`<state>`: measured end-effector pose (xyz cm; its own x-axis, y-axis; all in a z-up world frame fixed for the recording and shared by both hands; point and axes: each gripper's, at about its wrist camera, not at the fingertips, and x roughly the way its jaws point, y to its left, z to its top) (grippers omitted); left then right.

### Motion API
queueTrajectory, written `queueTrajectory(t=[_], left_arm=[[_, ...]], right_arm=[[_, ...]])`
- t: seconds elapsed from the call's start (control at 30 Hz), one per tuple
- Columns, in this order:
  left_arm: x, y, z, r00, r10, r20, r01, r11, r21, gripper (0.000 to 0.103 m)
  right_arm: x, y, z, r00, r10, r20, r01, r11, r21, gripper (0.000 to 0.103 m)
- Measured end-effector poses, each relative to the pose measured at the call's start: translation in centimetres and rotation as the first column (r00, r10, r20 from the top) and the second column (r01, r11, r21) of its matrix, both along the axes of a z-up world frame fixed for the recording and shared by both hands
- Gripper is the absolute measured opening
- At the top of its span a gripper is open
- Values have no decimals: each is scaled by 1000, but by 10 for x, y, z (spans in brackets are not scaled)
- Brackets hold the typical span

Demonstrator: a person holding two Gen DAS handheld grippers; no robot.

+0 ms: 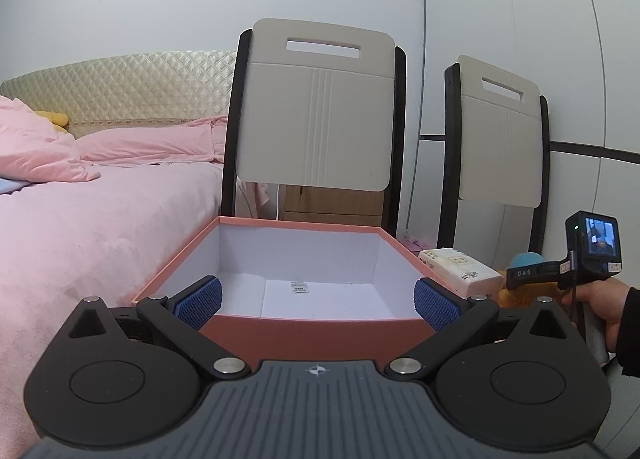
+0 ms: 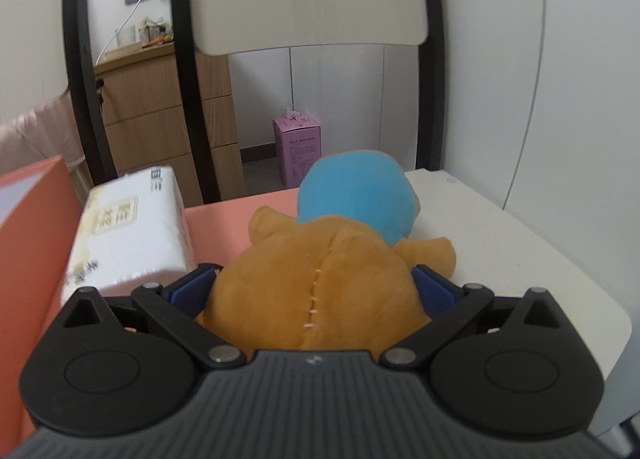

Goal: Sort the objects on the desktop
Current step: 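Move the right gripper to the orange plush and close on it, then lift the orange plush with the right gripper and carry it over the box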

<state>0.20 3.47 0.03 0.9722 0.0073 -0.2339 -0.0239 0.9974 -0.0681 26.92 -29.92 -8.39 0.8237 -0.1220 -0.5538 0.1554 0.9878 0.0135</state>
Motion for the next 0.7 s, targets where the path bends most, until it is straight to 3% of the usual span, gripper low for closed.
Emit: queueTrajectory(t=[0.2,0.43,0.7], left_arm=[[0,-1,-1,1000,-9,-4,9,1000,-10,103],[-1,1,0,1000,-18,-2,18,999,-30,103],[-6,3,2,1000,-23,12,23,999,-45,103]], right_arm=[[2,5,-1,1000,20,-22,-21,999,-32,103],[-6,-2,10,999,28,-34,-28,1000,4,75],[-32,1,44,999,28,15,-29,999,42,73]])
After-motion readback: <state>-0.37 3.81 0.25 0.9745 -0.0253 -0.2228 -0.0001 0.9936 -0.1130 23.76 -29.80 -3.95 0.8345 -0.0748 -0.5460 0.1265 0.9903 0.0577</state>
